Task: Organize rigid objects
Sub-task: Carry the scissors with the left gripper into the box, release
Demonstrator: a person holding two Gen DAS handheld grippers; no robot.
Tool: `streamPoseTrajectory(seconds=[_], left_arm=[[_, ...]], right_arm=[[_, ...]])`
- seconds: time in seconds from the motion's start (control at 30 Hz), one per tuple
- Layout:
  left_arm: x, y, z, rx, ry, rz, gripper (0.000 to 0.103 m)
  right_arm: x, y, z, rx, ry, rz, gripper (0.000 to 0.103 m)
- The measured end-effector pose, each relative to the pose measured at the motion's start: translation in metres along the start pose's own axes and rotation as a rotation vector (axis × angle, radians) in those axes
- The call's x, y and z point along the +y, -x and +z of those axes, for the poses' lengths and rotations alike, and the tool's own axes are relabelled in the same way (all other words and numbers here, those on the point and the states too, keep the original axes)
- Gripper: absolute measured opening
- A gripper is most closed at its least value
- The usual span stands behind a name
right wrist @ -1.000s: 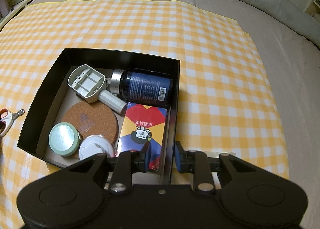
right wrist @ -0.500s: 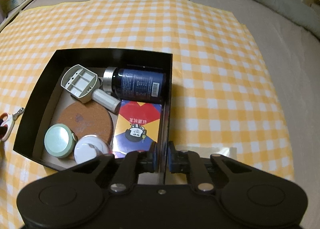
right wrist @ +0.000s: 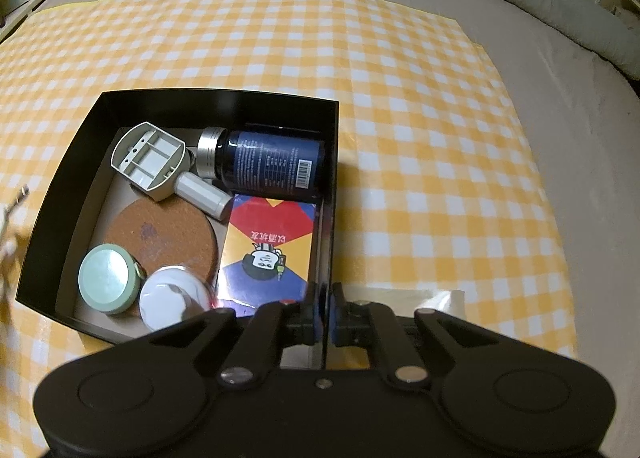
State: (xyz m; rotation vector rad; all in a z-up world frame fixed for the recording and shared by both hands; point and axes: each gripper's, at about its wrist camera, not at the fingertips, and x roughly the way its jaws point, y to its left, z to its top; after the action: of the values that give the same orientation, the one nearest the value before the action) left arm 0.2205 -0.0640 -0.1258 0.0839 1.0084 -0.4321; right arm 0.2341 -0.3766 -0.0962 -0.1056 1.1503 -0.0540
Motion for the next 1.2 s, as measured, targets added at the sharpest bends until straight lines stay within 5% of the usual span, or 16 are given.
streamPoseTrajectory(seconds=[0.23,0.47,0.97,1.2], left_arm=[[-0.027,0.021,0.031,-0.111,-0.037,-0.027,0.016],[-0.081,0.023,0.060,-0.146,-0.205,-0.108,0.016],[-0.162,-0.048,0.082,-0.015,-0.479,-0.184,0.016],[-0.159,-0.069,0.083,0.027,-0.622,-0.091,0.019]], right_arm=[[0.000,0.000,0.000,-0.001,-0.006,0.002,0.006],[0.000,0.002,0.000,-0.002,-0.006,0.004,0.006],[-0.002,0.007,-0.001,-0.013,-0.005,0.011,0.005],[-0.001,0.007,-0.002,-0.017,0.008,0.012,0.005]])
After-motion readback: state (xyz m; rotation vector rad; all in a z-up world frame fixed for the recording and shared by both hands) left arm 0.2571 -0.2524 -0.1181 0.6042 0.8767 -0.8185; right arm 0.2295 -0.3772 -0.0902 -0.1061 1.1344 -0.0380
